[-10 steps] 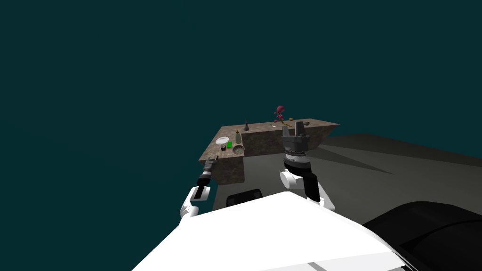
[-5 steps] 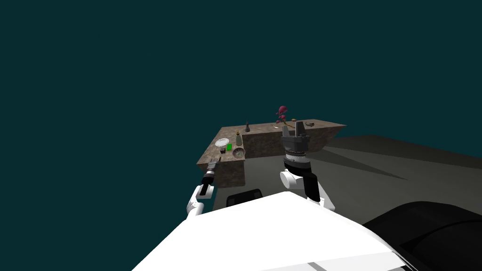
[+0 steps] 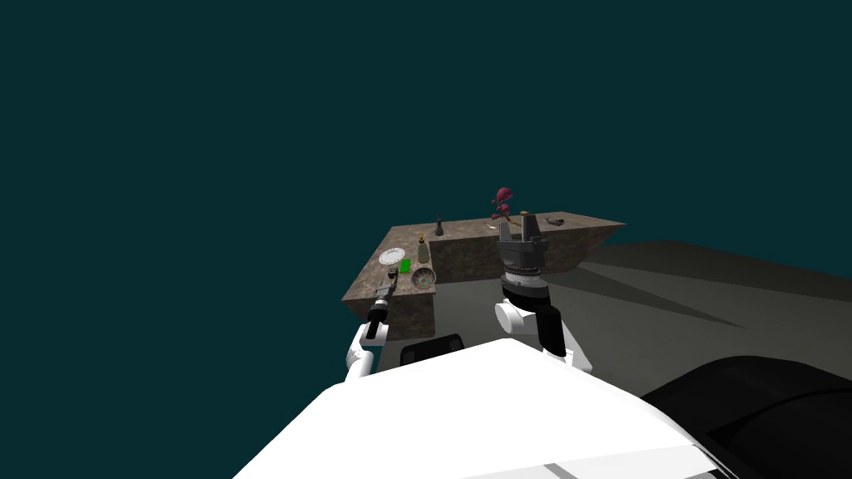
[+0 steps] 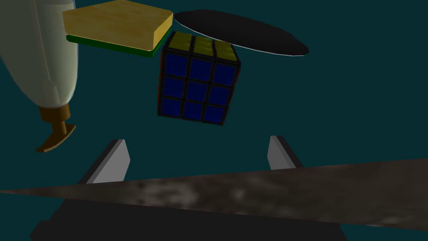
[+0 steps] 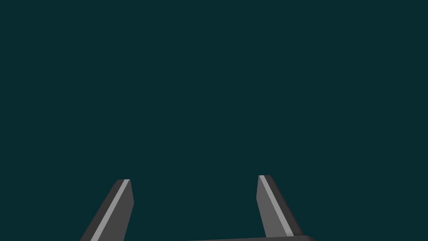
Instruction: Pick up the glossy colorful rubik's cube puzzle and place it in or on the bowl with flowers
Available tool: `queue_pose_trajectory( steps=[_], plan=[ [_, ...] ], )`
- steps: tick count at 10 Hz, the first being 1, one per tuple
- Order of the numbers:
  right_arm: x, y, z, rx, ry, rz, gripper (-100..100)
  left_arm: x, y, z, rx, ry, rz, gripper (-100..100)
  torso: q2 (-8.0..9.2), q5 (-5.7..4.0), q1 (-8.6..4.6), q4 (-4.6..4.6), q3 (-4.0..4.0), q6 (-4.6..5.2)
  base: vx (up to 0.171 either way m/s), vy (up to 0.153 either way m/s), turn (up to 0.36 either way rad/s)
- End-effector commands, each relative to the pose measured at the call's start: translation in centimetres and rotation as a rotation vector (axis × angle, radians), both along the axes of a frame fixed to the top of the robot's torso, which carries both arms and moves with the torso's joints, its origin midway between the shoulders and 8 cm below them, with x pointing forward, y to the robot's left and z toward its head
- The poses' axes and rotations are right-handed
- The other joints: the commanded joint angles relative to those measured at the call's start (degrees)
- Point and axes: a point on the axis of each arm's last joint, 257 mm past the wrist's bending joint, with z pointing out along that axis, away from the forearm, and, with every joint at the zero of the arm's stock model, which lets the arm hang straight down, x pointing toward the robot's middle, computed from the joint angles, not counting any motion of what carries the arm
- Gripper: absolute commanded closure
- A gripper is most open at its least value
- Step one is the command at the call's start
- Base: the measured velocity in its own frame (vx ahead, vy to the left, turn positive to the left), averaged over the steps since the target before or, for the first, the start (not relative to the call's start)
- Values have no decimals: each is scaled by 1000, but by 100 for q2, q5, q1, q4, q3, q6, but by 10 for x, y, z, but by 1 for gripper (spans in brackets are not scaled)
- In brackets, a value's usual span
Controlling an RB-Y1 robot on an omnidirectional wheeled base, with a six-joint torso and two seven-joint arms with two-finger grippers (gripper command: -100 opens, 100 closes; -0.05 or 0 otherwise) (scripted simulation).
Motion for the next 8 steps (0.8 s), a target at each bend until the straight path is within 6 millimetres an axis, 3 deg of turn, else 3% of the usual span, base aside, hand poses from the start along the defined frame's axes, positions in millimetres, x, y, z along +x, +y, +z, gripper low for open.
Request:
queue_pose_trajectory(
  steps=[1, 2, 3, 4, 7, 8],
  plan=[
    [0, 0, 0, 0, 0, 0, 0, 4, -15, 0, -22, 4, 2, -100, 0, 0, 0, 0, 0, 0, 145, 21, -2],
    [0, 0, 0, 0, 0, 0, 0, 2, -9, -1, -14, 2, 1, -100, 3, 0, 1, 0, 1, 0, 60, 7, -3],
    [0, 0, 0, 0, 0, 0, 0, 2, -10, 0, -15, 3, 1, 0, 28, 0, -1, 4, 14, -1, 12, 1, 1],
    [0, 0, 0, 0, 0, 0, 0, 7, 0, -1, -11, 4, 11, -100, 47, -1, -3, 9, 26, 0, -18, -10, -79],
    [0, 0, 0, 0, 0, 0, 0, 22, 30, -2, -6, 6, 44, -100, 79, -3, -14, 16, 44, 1, -52, -35, -133],
    [0, 0, 0, 0, 0, 0, 0, 22, 30, -2, -6, 6, 44, -100, 84, -5, -22, 17, 47, 2, -39, -38, -29]
  ],
)
